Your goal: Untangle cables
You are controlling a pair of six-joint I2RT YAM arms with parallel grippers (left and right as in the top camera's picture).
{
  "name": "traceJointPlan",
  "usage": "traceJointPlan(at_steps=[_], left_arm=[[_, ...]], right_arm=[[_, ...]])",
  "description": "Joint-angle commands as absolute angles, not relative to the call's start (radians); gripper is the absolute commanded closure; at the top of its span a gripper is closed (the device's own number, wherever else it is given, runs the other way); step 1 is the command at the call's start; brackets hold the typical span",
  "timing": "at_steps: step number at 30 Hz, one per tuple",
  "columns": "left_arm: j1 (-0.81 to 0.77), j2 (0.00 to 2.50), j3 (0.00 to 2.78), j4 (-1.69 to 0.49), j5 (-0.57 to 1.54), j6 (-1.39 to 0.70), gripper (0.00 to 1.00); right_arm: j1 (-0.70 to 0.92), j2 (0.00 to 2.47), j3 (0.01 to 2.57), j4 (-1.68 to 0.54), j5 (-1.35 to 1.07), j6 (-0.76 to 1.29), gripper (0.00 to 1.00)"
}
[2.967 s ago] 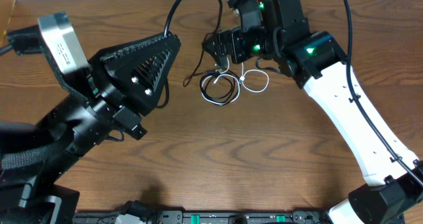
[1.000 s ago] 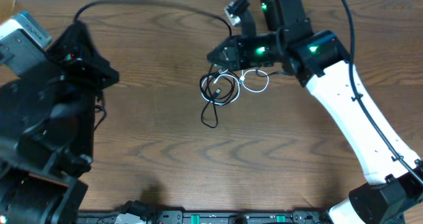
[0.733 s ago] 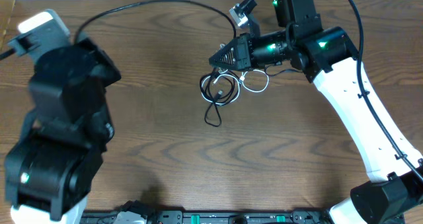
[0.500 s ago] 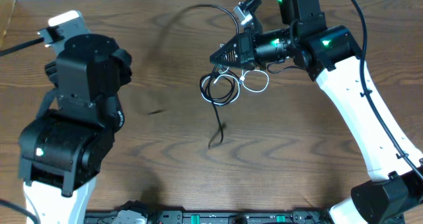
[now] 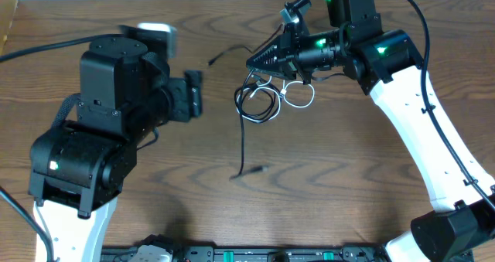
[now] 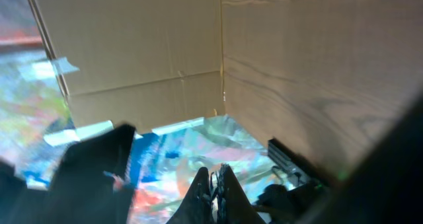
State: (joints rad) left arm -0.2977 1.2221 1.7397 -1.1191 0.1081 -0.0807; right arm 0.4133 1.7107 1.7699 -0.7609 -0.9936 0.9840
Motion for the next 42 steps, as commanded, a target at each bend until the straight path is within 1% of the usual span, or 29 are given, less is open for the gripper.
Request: traceJointPlan(at_steps=[1, 5, 8, 10, 14, 18, 20, 22, 27, 38, 40, 42], left_arm=[[-0.298, 1.225, 1.743, -1.120, 0.411, 0.050, 0.25], [-0.298, 1.232, 1.743, -1.094, 0.556, 0.113, 0.25], [-0.298, 1.241, 1.743, -1.066, 0.614, 0.120, 0.26], [-0.298, 1.253, 1.743, -1.058, 0.617, 0.120, 0.30], [-0.298, 1.286, 1.743, -1.058, 0.619, 0.119, 0.30], [-0.298, 1.307, 1.743, -1.056, 0.630, 0.119, 0.31], [-0.298, 1.313, 1.743, -1.057, 0.635, 0.119, 0.36], [-0.298, 1.317, 1.743, -1.058, 0.652, 0.120, 0.46], [-0.299, 1.319, 1.743, -1.062, 0.634, 0.120, 0.46], [-0.299, 1.319, 1.743, -1.056, 0.552, 0.139, 0.48], [-0.299, 1.319, 1.743, -1.056, 0.545, 0.138, 0.56], [-0.299, 1.319, 1.743, -1.057, 0.529, 0.139, 0.62]], right_arm=[[0.407, 1.696, 1.771, -0.754, -0.997, 1.093, 0.99], [0.408, 1.696, 1.771, -0.747, -1.001, 1.153, 0.98], [0.408, 1.696, 1.771, -0.725, -1.019, 1.156, 0.99], [0.410, 1.696, 1.771, -0.680, -1.076, 1.162, 0.99], [0.421, 1.696, 1.771, -0.610, -1.118, 1.201, 0.99], [0.440, 1.696, 1.771, -0.608, -1.109, 1.201, 0.99], [0.451, 1.696, 1.771, -0.593, -1.109, 1.221, 0.98], [0.460, 1.696, 1.771, -0.571, -1.106, 1.236, 0.98], [0.480, 1.696, 1.771, -0.512, -1.106, 1.279, 0.99], [0.516, 1.696, 1.771, -0.513, -1.114, 1.277, 0.99], [0.522, 1.696, 1.771, -0.513, -1.114, 1.274, 0.99], [0.528, 1.696, 1.771, -0.513, -1.114, 1.274, 0.98]])
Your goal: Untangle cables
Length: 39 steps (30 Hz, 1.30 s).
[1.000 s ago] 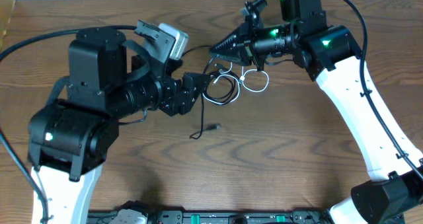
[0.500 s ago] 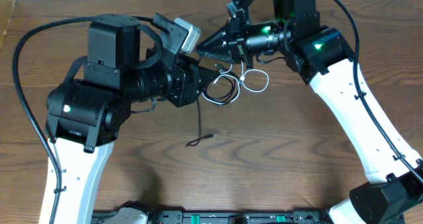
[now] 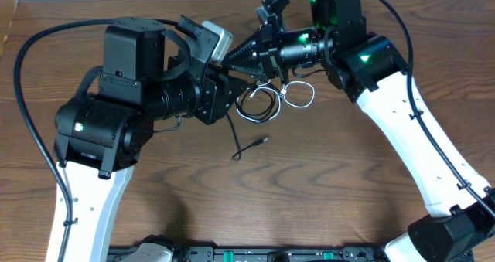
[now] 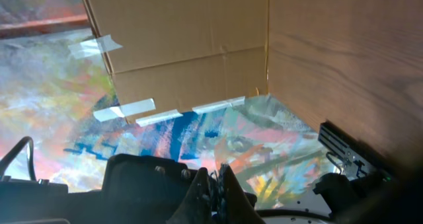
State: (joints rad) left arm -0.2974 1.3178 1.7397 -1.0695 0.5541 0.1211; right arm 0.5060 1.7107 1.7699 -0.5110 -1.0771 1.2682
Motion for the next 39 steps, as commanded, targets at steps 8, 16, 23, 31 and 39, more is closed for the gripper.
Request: traceJointPlan(at_steps=[8, 16, 23, 31, 39], left_arm=[[-0.298, 1.319, 1.743, -1.053, 0.520, 0.138, 0.91], [-0.298, 1.314, 1.743, -1.029, 0.481, 0.117, 0.93], [-0.271, 1.264, 1.744, -0.939, 0.424, -0.089, 0.92], [-0.237, 1.184, 1.743, -0.940, 0.449, -0.091, 0.93], [-0.237, 1.155, 1.743, -0.939, 0.543, -0.093, 0.93]], right_arm=[[0.531, 1.696, 1.771, -0.512, -1.109, 1.258, 0.98], [0.531, 1.696, 1.771, -0.513, -1.105, 1.150, 0.98], [0.479, 1.696, 1.771, -0.634, -0.923, 0.855, 0.20], [0.389, 1.696, 1.771, -0.757, -0.795, 0.688, 0.02], [0.419, 1.696, 1.771, -0.760, -0.802, 0.679, 0.01]])
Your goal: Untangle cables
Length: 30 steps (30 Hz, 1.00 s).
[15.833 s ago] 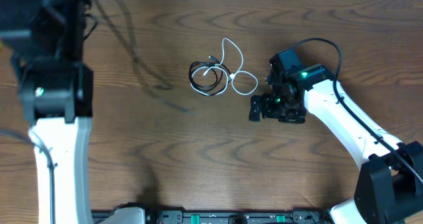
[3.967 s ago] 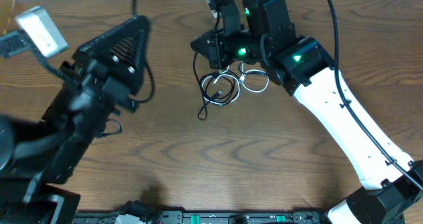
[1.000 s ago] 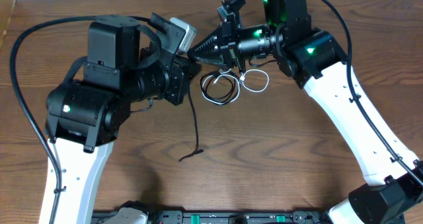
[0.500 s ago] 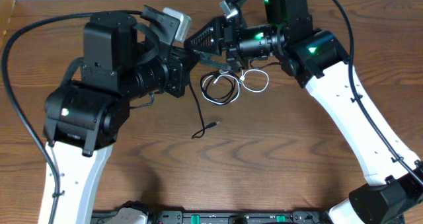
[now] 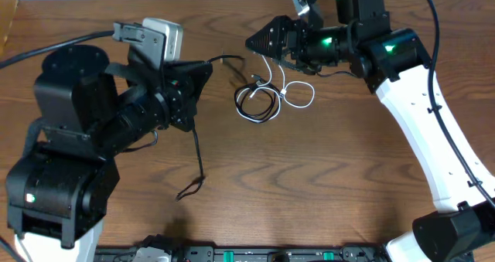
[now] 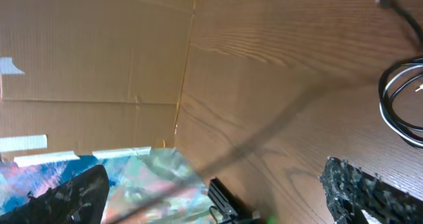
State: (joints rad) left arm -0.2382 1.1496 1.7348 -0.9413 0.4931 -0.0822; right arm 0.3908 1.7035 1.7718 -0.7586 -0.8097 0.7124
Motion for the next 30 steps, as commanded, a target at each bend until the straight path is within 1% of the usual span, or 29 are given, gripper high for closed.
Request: traceJointPlan(at_steps=[1, 5, 8, 9, 13, 15, 18, 20, 23, 24, 28, 30], left_arm=[[-0.237, 1.155, 1.743, -0.937, 0.543, -0.099, 0.93], [-0.237, 1.155, 1.743, -0.928, 0.542, -0.119, 0.93], [-0.237, 1.154, 1.744, -0.899, 0.542, -0.235, 0.93], [-0.237, 1.152, 1.744, -0.885, 0.542, -0.286, 0.93], [-0.237, 1.142, 1.743, -0.840, 0.541, -0.427, 0.93], [-0.237, 1.138, 1.744, -0.790, 0.539, -0.509, 0.92], [-0.236, 1.133, 1.743, -0.730, 0.493, -0.573, 0.93], [-0.235, 1.130, 1.744, -0.719, 0.431, -0.603, 0.93], [-0.228, 1.129, 1.744, -0.720, 0.396, -0.637, 0.93], [-0.226, 1.129, 1.744, -0.720, 0.395, -0.668, 0.92], [-0.225, 1.130, 1.744, -0.703, 0.391, -0.779, 0.93], [-0.226, 1.129, 1.744, -0.688, 0.392, -0.804, 0.93]], right_arm=[[0.430, 1.696, 1.771, -0.758, -0.801, 0.679, 0.01], [0.474, 1.696, 1.771, -0.709, -0.794, 0.665, 0.01], [0.485, 1.696, 1.771, -0.690, -0.748, 0.456, 0.01], [0.485, 1.696, 1.771, -0.709, -0.679, 0.347, 0.01], [0.489, 1.699, 1.771, -0.745, -0.575, 0.216, 0.01], [0.500, 1.702, 1.771, -0.745, -0.575, 0.138, 0.01], [0.513, 1.702, 1.771, -0.758, -0.579, 0.071, 0.01], [0.512, 1.702, 1.771, -0.776, -0.579, 0.041, 0.01], [0.509, 1.702, 1.771, -0.803, -0.584, -0.016, 0.01], [0.509, 1.702, 1.771, -0.807, -0.602, -0.056, 0.02], [0.513, 1.702, 1.771, -0.791, -0.693, -0.111, 0.03], [0.513, 1.702, 1.771, -0.777, -0.714, -0.108, 0.07]])
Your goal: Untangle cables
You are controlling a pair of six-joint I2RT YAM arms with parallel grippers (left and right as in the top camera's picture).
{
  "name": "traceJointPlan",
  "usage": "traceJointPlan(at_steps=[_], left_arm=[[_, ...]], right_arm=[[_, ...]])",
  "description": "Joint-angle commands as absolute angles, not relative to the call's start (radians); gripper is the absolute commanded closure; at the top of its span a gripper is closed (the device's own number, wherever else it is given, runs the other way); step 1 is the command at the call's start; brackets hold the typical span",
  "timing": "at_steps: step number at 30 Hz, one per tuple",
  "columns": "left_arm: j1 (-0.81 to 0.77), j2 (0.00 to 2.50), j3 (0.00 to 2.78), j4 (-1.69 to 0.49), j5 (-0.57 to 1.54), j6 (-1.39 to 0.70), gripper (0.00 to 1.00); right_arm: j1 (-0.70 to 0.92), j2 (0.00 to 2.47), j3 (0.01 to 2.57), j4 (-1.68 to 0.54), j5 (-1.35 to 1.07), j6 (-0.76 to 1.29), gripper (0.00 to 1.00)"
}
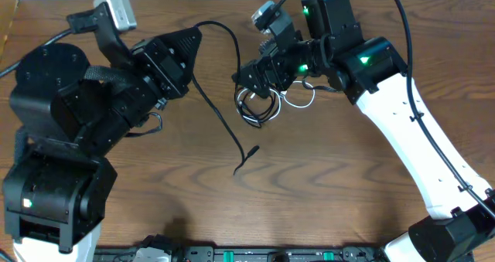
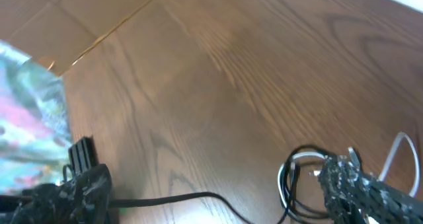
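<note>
A black cable (image 1: 220, 119) runs from my left gripper (image 1: 192, 47), which is shut on it, down across the table to its plug end (image 1: 246, 160). A small coil of black and white cables (image 1: 259, 107) lies at table centre-back, with a white loop (image 1: 302, 98) to its right. My right gripper (image 1: 249, 75) hovers over the coil's upper left edge, wide open. In the right wrist view its fingers (image 2: 360, 197) stand far apart. The black cable (image 2: 192, 197) passes between them and the coil (image 2: 301, 184) sits by the right finger.
The wooden table (image 1: 348, 185) stretches to the front and right. A cardboard wall (image 2: 46, 19) stands along the table's left edge, with a colourful sheet (image 2: 30, 125) beside it. The bulky left arm (image 1: 69, 123) fills the left side.
My left gripper has moved toward the back with the black cable, and the cable's free end now lies nearer the table's middle. My open right gripper has moved left and down onto the coil.
At first my right gripper was shut on the cable bundle, lifted over the coil, with the left arm away. Then the left gripper was at the right one. Later the left held the black cable off to the left and the right was open. Now it is over the coil.
</note>
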State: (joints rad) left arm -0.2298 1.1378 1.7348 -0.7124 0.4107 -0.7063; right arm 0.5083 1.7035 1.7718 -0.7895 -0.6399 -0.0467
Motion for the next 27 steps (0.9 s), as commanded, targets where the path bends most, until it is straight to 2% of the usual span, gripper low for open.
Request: traceJointPlan(at_steps=[1, 4, 9, 11, 12, 15, 21, 24, 27], left_arm=[[-0.226, 1.129, 1.744, -0.686, 0.392, -0.817, 0.93], [-0.226, 1.128, 1.744, -0.672, 0.392, -0.862, 0.93], [-0.225, 1.128, 1.744, -0.643, 0.359, -0.871, 0.92], [-0.225, 1.128, 1.744, -0.649, 0.345, -0.845, 0.93], [-0.225, 1.128, 1.743, -0.654, 0.345, -0.836, 0.93], [-0.225, 1.130, 1.743, -0.660, 0.342, -0.836, 0.92], [-0.226, 1.136, 1.743, -0.669, 0.286, -0.846, 0.92], [-0.226, 1.137, 1.743, -0.667, 0.286, -0.896, 0.93], [-0.226, 1.137, 1.743, -0.664, 0.287, -0.935, 0.92]], right_arm=[[0.513, 1.702, 1.771, -0.773, -0.714, -0.103, 0.10], [0.513, 1.702, 1.771, -0.763, -0.715, -0.084, 0.17], [0.526, 1.702, 1.771, -0.776, -0.771, -0.091, 0.10], [0.519, 1.702, 1.771, -0.792, -0.689, -0.084, 0.03], [0.506, 1.702, 1.771, -0.791, -0.572, -0.010, 0.01], [0.465, 1.702, 1.771, -0.795, -0.353, 0.192, 0.01], [0.383, 1.702, 1.771, -0.826, -0.522, 0.158, 0.01], [0.391, 1.702, 1.771, -0.844, -0.883, -0.098, 0.01], [0.430, 1.702, 1.771, -0.855, -0.886, -0.118, 0.01]])
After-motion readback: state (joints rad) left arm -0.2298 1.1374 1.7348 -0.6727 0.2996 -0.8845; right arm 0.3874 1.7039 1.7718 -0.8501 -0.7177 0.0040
